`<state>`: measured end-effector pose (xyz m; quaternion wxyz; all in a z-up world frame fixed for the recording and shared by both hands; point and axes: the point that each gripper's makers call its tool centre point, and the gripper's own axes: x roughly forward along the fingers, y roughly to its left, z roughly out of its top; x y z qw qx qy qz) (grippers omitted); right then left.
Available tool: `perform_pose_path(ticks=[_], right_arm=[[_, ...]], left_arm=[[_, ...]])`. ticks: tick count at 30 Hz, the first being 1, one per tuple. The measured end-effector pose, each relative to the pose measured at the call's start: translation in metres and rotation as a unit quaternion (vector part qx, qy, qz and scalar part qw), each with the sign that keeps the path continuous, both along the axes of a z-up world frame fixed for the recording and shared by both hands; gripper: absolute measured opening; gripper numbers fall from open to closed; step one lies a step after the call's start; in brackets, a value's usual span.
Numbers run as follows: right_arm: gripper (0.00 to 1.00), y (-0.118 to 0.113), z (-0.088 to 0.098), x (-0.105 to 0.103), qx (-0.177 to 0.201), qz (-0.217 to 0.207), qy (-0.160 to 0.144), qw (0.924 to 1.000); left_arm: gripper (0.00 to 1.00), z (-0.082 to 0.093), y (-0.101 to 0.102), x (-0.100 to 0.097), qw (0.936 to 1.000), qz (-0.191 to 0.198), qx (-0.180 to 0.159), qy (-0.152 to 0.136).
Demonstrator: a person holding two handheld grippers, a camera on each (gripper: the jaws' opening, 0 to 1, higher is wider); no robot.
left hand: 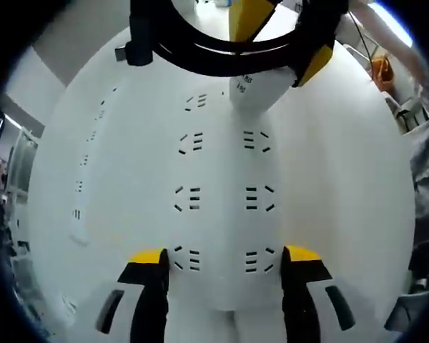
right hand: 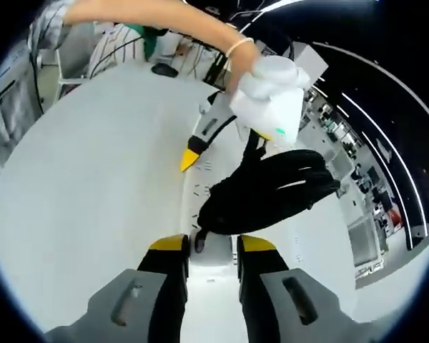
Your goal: Straighten the power strip on the desk, plug the charger into it
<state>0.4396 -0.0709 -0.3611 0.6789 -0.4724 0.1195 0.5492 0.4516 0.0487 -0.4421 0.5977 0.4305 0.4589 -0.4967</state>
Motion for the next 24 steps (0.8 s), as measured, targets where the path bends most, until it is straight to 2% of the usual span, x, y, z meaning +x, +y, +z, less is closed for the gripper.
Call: perform_pose_path(ticks=[2, 4, 7, 15, 18, 22, 24], right_arm=[[0.26, 0.0, 0.0, 0.0, -0.016, -0.004, -0.006, 0.9998], [0.27, -0.003, -0.005, 0.0, -0.053, -0.009, -0.014, 0.9984], [0.28, 0.002, -0.012, 0.0, -0.074, -0.013, -0.017, 0.997], [0.23, 0.002, -0.018, 0.0, -0.085, -0.006, -0.013, 0.9963], [0.23, 0.0, -0.021, 0.0, -0.112, -0.028, 0.012, 0.9932], [0.22, 0.0, -0.022, 0.003, -0.109, -0.063, 0.088, 0.9881], [0.22, -0.001, -0.023, 0.004, -0.11, -0.076, 0.111, 0.9848]], left_arm=[[0.63, 0.0, 0.0, 0.0, 1.0, 0.0, 0.004, 0.002], [0.63, 0.0, -0.001, 0.0, 0.9999, 0.001, 0.011, 0.003], [0.63, 0.0, -0.001, -0.001, 0.9997, 0.001, 0.022, 0.004], [0.63, 0.0, 0.0, -0.001, 0.9998, 0.0, 0.021, 0.005], [0.63, 0.0, 0.0, -0.001, 0.9998, -0.002, 0.021, 0.005], [0.63, 0.001, 0.0, -0.001, 0.9999, -0.003, 0.015, 0.004], [0.63, 0.001, 0.0, -0.001, 0.9999, -0.004, 0.013, 0.003]])
